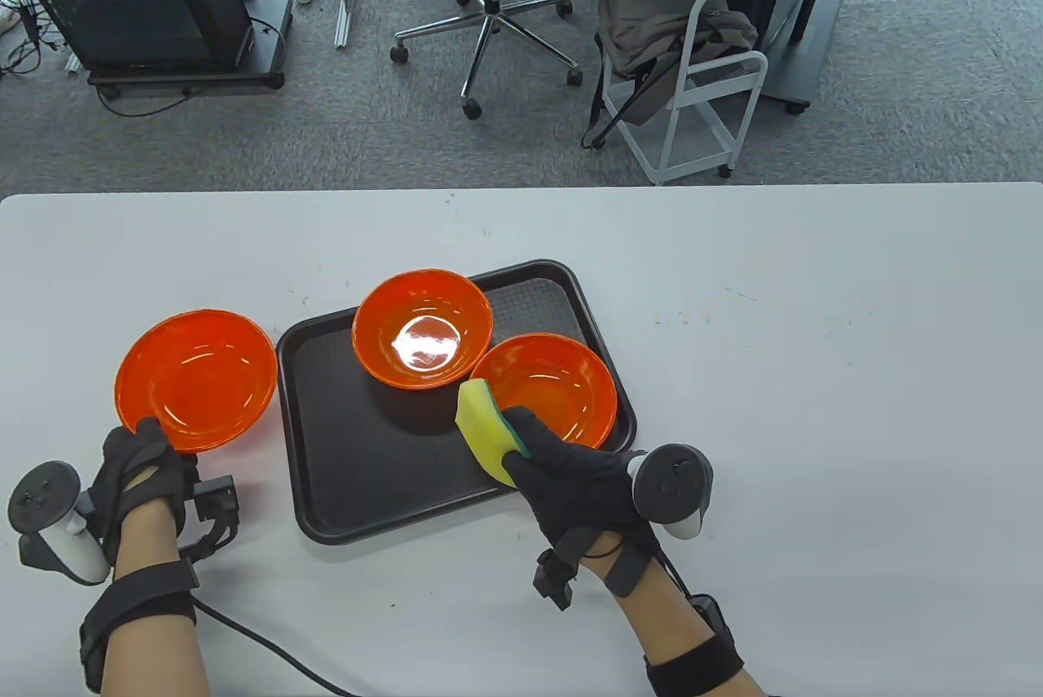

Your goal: Wipe bowl with sponge

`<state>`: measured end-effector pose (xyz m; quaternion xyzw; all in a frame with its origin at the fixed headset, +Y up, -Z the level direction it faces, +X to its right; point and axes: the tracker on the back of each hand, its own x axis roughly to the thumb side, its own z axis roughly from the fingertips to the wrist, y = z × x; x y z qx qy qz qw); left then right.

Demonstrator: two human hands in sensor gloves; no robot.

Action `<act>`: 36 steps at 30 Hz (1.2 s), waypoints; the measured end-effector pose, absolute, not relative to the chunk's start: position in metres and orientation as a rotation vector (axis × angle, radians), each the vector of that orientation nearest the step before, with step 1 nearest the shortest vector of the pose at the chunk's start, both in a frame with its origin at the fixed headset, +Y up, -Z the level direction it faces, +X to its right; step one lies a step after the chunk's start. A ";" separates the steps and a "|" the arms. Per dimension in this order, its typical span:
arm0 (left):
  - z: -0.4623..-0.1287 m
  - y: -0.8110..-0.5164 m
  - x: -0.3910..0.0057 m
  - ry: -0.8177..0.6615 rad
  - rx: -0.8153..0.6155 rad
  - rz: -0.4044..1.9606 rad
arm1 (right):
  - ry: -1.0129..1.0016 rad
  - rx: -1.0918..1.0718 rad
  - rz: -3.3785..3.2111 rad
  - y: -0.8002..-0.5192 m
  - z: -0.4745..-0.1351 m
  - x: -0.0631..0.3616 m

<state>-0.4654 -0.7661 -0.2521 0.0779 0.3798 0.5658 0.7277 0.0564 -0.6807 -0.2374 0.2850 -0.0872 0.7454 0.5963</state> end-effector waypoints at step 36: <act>-0.242 -0.738 -0.460 0.855 0.019 0.963 | -0.196 0.650 1.702 -0.678 -0.235 0.061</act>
